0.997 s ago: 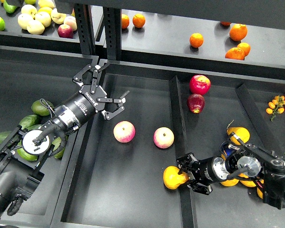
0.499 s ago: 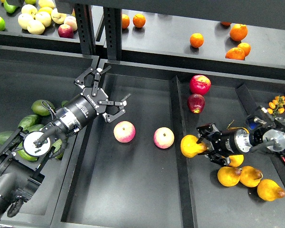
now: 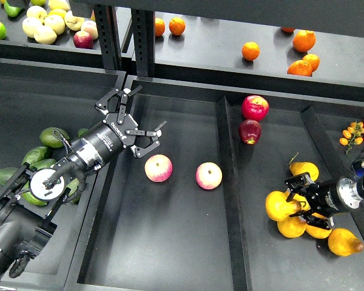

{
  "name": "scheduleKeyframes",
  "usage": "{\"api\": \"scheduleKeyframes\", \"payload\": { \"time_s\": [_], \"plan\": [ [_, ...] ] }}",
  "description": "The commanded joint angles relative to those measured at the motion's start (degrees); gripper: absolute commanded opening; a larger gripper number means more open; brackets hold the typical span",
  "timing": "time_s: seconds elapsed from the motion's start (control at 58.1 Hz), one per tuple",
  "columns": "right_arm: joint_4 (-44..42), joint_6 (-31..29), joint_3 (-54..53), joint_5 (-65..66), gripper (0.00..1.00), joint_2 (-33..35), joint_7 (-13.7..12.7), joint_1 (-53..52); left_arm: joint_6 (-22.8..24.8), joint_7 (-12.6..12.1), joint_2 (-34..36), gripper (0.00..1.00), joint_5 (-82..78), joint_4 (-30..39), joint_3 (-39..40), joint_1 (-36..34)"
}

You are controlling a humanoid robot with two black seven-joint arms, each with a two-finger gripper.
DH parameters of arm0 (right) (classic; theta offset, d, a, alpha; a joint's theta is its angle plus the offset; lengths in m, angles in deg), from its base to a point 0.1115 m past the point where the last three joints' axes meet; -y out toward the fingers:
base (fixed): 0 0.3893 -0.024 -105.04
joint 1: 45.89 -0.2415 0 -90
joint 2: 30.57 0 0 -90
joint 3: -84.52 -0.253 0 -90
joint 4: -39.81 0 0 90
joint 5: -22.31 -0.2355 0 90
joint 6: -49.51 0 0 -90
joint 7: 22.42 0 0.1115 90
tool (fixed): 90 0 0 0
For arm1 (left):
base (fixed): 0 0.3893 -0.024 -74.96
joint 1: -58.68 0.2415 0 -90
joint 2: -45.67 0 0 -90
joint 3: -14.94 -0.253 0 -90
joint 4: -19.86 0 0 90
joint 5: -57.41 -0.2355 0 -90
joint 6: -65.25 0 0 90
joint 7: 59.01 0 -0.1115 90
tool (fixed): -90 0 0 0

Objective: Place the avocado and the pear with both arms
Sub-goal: 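Lift the pear and carry it into the pear bin, then lower the pear among the pears and open the right gripper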

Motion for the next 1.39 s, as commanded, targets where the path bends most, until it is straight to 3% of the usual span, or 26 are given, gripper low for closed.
{"api": "scheduleKeyframes", "payload": {
  "time_s": [0.0,0.567,0.757,0.946,1.152,1.376],
  "plan": [
    [0.9,0.0,2.7,-0.2,0.22,0.3,0.0,1.9,0.0,0.0,0.0,0.99,0.0,0.0,-0.1,-0.1],
    [-1.0,0.0,1.7,0.2,0.25,1.3,0.0,12.6,0.0,-0.1,0.0,0.99,0.0,-0.5,-0.1,0.0],
    [-2.2,0.0,-2.7,2.2,0.44,0.5,0.0,15.0,0.0,-0.1,0.0,0.99,0.0,-0.5,-0.3,0.0],
    [-2.4,0.0,-3.6,4.0,0.73,-0.4,0.0,14.8,0.0,-0.1,0.0,0.99,0.0,-0.5,-0.3,0.0],
    [-3.3,0.0,-7.9,4.8,0.97,-1.0,0.0,15.9,0.0,-0.1,0.0,0.99,0.0,-0.5,-0.4,0.0],
    [-3.3,0.0,-13.0,4.6,0.99,-0.6,0.0,16.4,0.0,-0.1,0.0,0.99,0.0,-0.5,-0.4,0.0]
  ]
}}
